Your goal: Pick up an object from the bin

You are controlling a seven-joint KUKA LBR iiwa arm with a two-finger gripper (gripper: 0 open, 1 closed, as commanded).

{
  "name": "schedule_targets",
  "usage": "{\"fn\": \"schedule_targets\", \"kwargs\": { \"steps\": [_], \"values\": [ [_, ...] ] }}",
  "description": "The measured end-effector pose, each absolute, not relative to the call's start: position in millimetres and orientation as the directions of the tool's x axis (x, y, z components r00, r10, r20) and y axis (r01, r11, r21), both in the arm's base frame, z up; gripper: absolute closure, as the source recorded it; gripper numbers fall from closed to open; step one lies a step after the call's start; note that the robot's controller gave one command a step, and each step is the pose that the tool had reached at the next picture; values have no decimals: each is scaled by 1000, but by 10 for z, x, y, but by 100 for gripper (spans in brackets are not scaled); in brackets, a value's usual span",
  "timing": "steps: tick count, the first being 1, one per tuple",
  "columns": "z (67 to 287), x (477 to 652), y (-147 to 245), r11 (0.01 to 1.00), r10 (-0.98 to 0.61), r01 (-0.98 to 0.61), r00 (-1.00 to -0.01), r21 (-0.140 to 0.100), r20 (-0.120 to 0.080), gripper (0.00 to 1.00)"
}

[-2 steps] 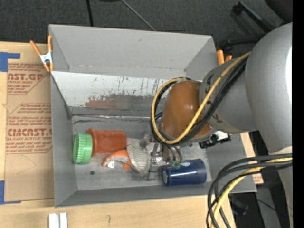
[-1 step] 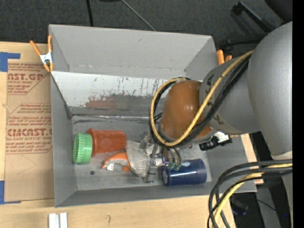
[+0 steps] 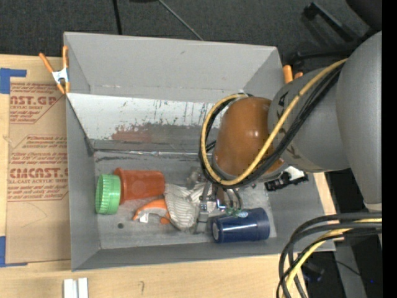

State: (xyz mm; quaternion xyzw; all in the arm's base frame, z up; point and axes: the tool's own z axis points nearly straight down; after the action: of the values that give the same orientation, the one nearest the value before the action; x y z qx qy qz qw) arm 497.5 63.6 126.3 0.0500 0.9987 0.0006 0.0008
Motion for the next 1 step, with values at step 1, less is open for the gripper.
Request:
{"fn": "schedule_targets", "kwargs": {
  "steps": [1],
  "values": [
    [788,4862,631,947,320,320,-947,1,0,0]
  ]
}}
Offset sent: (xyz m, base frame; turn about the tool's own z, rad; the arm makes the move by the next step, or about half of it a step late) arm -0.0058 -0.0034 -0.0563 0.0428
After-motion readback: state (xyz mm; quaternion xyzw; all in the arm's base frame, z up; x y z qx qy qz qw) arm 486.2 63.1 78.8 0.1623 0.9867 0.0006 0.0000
